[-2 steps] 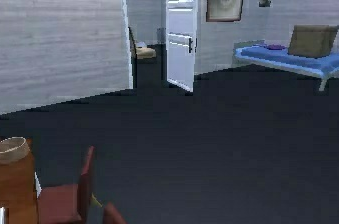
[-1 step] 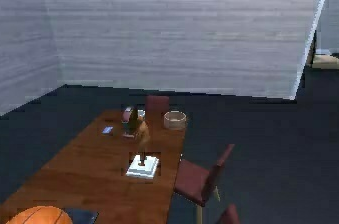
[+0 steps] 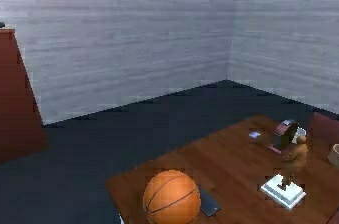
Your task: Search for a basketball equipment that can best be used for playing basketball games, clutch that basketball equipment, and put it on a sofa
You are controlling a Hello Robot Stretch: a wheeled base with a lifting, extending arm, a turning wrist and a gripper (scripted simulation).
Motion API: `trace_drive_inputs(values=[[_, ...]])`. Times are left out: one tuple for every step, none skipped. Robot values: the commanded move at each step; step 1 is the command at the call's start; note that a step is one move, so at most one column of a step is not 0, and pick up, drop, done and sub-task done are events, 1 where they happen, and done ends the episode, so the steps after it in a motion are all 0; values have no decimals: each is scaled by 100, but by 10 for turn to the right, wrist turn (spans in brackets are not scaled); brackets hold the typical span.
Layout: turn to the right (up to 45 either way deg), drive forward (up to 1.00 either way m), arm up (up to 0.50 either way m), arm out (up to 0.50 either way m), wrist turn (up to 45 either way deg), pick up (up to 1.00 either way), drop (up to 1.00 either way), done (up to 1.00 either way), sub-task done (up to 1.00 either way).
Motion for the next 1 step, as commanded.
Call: trace_drive_inputs(values=[[-450, 0, 0, 0, 0, 0, 0, 0, 0]])
